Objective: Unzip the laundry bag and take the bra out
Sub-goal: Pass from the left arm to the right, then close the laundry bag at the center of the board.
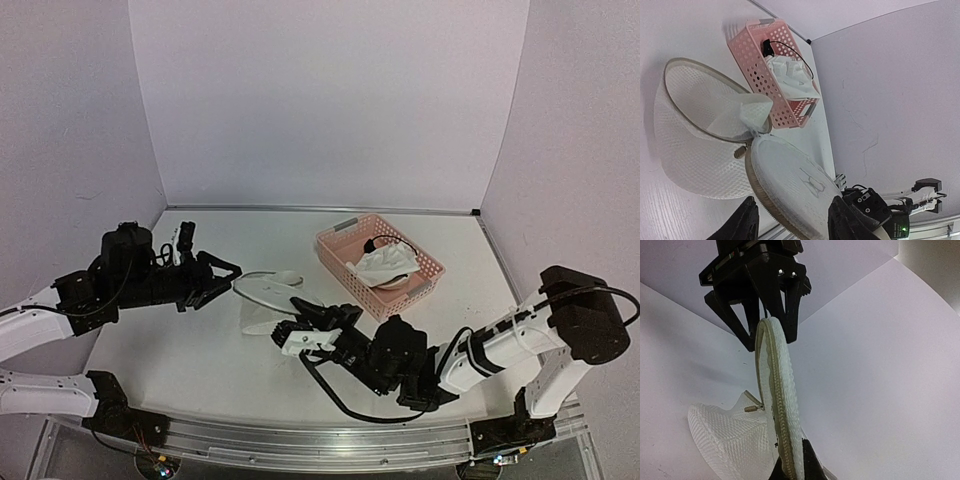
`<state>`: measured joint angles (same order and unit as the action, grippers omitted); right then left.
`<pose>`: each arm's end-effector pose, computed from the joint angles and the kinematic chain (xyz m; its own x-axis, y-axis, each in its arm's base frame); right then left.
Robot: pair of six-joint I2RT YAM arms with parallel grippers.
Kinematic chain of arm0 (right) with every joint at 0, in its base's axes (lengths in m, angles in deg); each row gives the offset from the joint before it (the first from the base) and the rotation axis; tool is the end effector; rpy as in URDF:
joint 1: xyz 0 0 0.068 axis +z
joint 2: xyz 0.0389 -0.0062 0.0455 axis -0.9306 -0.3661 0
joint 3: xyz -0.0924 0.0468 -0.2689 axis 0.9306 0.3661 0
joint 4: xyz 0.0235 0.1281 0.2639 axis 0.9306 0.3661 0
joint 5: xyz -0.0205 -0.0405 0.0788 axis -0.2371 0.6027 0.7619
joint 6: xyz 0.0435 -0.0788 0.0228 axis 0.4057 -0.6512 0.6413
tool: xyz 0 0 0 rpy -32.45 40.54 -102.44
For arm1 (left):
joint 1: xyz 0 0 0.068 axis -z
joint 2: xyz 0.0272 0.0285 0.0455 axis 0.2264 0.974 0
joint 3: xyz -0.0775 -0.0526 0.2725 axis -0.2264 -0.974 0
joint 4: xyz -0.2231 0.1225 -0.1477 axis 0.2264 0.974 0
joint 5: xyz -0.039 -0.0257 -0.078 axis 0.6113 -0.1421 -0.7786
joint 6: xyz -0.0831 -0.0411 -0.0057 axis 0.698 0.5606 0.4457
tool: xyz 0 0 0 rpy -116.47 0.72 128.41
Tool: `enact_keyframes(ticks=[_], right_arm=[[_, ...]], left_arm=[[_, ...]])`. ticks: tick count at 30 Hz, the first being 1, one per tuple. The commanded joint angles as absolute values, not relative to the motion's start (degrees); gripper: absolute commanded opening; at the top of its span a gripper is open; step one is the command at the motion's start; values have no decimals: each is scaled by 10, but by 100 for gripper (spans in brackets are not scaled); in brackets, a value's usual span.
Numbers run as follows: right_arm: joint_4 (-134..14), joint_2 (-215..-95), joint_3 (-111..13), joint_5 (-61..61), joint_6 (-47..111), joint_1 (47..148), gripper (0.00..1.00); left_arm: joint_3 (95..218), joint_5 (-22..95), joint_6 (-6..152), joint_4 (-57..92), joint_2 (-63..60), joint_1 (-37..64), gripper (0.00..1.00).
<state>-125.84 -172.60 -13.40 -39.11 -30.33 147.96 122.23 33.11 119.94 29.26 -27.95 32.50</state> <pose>0.1165 0.3889 0.2005 0.6301 -0.4785 -0.6116 -0.4031 0.4717 -0.7842 0.1759 -0.2035 0.2769 -0.8367 -0.3420 -0.4278 0.2256 0.4966 -0.8381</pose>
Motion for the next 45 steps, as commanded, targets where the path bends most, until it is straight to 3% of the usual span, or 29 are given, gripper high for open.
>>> enact_keyframes(ticks=[1, 9, 14, 26, 39, 45], right_arm=[[-1227, -1665, -139, -391, -250, 1482, 0], [-1063, -1578, -173, -363, -154, 1482, 0], [-895, -1519, -189, -282, -83, 1481, 0], [-677, -1429, -180, -109, 13, 1481, 0], [-528, -1457, -251, -11, 62, 1475, 0], [-485, -1505, -311, 97, 110, 1416, 0]], left_arm=[[1258, 381, 1156, 346, -308, 324, 48], [1216, 373, 1129, 349, -345, 324, 39], [1218, 360, 1106, 349, -339, 324, 39], [1218, 335, 1085, 349, -285, 324, 39], [1224, 318, 1050, 349, -224, 324, 47], [1235, 317, 1029, 349, -195, 324, 49]])
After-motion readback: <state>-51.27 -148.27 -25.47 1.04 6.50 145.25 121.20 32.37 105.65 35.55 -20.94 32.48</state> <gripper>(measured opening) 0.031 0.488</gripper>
